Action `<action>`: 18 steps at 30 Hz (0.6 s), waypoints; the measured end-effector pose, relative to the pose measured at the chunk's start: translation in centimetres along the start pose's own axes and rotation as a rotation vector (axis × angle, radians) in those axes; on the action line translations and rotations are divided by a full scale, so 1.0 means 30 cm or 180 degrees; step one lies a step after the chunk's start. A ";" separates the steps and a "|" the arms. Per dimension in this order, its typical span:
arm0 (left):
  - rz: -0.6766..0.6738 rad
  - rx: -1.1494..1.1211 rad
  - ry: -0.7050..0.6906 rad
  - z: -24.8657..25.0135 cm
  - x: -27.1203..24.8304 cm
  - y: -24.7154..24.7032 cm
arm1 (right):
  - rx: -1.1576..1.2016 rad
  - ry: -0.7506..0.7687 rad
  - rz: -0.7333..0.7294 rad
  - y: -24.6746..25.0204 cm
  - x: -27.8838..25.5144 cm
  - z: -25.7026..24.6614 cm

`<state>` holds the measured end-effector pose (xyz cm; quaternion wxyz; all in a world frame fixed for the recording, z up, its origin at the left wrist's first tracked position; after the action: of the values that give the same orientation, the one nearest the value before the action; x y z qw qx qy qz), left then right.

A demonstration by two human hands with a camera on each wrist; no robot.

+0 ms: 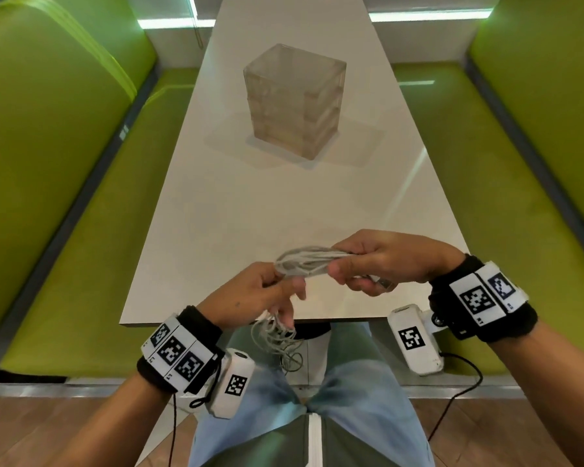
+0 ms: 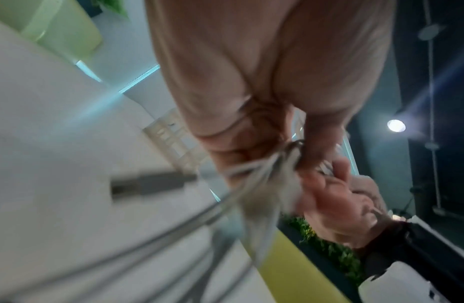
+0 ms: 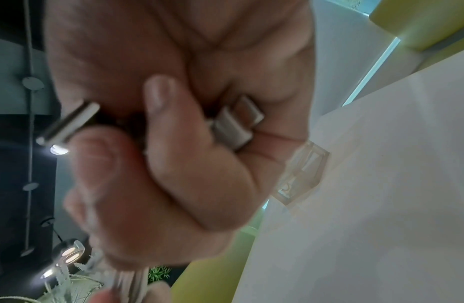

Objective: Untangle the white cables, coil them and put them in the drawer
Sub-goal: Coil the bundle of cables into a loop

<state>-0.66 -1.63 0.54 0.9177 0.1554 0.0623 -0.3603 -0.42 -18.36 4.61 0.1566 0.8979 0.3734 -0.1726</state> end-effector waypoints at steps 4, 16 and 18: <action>0.0949 -0.0973 -0.0391 0.002 0.028 0.017 | 0.0397 0.0332 0.0466 0.001 0.023 -0.005; 0.0645 -0.0923 -0.0054 -0.004 0.033 0.037 | 0.0979 0.0873 0.1383 0.002 0.047 -0.051; 0.0598 -0.0860 -0.0007 0.002 0.029 0.033 | 0.1014 0.0975 0.1394 0.005 0.044 -0.062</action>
<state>0.64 -1.52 0.64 0.9600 0.0353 0.0943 -0.2614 0.93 -16.88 5.73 -0.0106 0.9858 0.1586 -0.0538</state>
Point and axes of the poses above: each hand's wrist, its own x-axis towards the middle knuckle, its own y-axis out of the back of the hand, z = x × y, the point moved 5 cm from there along x, towards the middle knuckle, and after that the axes turned 4 degrees about x, right-handed, at the moved point
